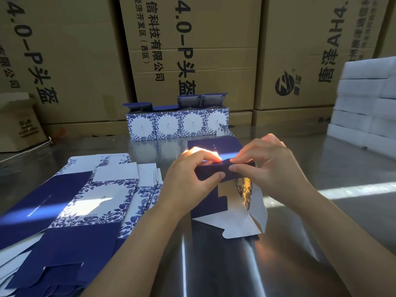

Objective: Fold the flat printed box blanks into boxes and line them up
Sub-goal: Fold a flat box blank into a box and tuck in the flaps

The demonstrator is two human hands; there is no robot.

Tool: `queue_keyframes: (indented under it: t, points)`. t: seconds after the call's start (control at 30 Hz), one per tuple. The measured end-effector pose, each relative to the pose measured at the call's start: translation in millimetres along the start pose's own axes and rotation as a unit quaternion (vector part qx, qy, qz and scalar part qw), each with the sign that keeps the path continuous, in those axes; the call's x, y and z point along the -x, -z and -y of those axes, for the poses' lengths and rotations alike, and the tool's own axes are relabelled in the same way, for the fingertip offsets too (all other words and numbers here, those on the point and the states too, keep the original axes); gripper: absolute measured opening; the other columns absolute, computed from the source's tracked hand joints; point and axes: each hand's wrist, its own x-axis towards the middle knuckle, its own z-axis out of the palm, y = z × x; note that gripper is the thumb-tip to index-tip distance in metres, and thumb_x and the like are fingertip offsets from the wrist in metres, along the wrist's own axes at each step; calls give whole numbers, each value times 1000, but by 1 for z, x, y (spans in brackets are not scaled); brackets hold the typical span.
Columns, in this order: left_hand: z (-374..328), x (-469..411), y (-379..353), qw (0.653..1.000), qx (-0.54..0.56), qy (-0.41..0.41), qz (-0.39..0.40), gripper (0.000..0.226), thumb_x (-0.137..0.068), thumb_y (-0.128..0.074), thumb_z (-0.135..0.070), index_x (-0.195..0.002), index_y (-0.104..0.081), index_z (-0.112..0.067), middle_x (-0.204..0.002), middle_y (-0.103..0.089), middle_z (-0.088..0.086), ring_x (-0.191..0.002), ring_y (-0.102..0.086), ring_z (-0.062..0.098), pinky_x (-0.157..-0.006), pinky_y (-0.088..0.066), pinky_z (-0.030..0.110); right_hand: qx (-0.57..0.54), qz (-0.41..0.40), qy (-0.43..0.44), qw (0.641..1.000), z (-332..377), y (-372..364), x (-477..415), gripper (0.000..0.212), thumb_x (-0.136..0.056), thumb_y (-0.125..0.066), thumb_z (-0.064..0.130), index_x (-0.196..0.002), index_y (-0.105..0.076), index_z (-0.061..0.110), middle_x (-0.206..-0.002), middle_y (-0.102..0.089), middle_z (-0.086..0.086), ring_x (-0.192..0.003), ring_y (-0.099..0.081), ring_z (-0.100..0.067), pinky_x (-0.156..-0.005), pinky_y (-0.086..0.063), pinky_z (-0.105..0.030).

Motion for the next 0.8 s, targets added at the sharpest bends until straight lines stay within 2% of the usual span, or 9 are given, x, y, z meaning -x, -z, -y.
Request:
queue_keyframes:
  t: [0.13,0.27,0.4,0.53,0.73,0.8]
  points:
    - [-2,0,-1,1000,20,-2,-10,13,-78,-65,-28,-90,-70,-27,-95,-65,-22,-96,-58,-1,-86,-46,21,30,-7,10,999,-1,0,0,1,-76,-78,24,-76,-77,24,-77,-64,16,-82,-44,-5,-79,-29,-28]
    - [-1,-1,0,995,99,22,-11,29,-87,-45,-25,-89,-73,-20,-94,-70,-11,-102,-61,8,-92,-46,33,38,-3,6,999,-1,0,0,0,-77,-77,24,-77,-77,24,-78,-65,14,-80,-42,-7,-76,-27,-22]
    - [1,-1,0,993,120,18,-8,46,-86,-35,-38,-90,-73,-14,-97,-71,-4,-105,-60,13,-94,-45,36,54,-1,16,998,-1,0,0,1,-78,-76,24,-78,-77,23,-78,-66,7,-79,-43,-12,-78,-25,-13]
    - [2,-1,-1,992,120,22,-12,41,-90,-36,-28,-90,-74,-12,-96,-71,-4,-103,-61,13,-94,-45,37,57,3,16,998,0,0,0,3,-77,-76,24,-79,-76,23,-78,-65,7,-79,-43,-13,-73,-26,-24]
    - [2,-1,0,993,118,27,-13,43,-88,-37,-34,-92,-74,-12,-97,-71,-4,-103,-60,12,-93,-46,37,41,6,2,999,0,-1,1,10,-75,-77,27,-84,-75,25,-83,-54,25,-86,-43,-9,-81,-29,-27]
    - [1,-1,0,993,118,24,-13,48,-86,-35,-41,-92,-74,-14,-97,-71,-4,-103,-61,12,-93,-45,36,41,7,5,999,0,-1,1,10,-75,-77,28,-86,-76,27,-84,-52,28,-87,-43,-9,-82,-31,-28]
